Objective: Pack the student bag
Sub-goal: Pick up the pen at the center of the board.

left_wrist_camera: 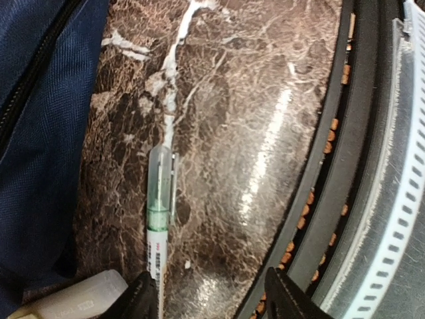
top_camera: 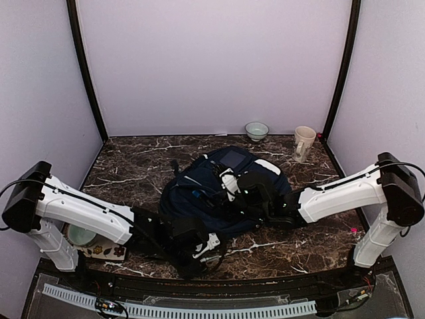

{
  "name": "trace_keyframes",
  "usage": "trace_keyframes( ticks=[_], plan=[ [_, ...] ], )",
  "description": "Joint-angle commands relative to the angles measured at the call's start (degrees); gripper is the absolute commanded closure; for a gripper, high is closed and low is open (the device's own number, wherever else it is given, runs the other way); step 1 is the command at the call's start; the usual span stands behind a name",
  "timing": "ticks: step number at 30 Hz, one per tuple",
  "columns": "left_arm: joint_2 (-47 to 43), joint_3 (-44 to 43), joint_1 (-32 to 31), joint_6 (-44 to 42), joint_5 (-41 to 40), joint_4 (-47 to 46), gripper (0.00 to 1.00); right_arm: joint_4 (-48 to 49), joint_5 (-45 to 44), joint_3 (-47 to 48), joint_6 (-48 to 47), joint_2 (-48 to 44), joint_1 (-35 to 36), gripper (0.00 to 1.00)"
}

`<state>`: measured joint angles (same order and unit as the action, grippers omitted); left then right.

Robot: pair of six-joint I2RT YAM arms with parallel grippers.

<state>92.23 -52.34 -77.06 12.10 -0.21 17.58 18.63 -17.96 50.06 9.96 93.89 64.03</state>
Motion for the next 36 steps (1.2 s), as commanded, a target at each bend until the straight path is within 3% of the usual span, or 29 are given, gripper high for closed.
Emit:
trace_keyframes(
  ticks=[1,10,26,36],
  plan=[
    [2.53,-2.41,-0.13,-0.5,-3.62,2.94,0.44,1.08,-1.56,-1.71,0.5,-2.04,-0.49,1.0],
    [7.64,-4.97,2.9,-1.05,-5.29,3.13,0.52,1.4,-1.23,-1.92,-0.14,-1.86,-0.49,1.0],
    [8.15,-2.77,8.3,-2.3,-1.02,1.78,1.0,1.32,-2.66,-2.25,-2.58,-2.18,-0.53,1.0],
    [6.39,-2.45,8.59,-2.4,0.52,-1.15,1.0,1.17,-3.92,-2.25,-3.98,-2.02,-0.63,1.0]
  ],
)
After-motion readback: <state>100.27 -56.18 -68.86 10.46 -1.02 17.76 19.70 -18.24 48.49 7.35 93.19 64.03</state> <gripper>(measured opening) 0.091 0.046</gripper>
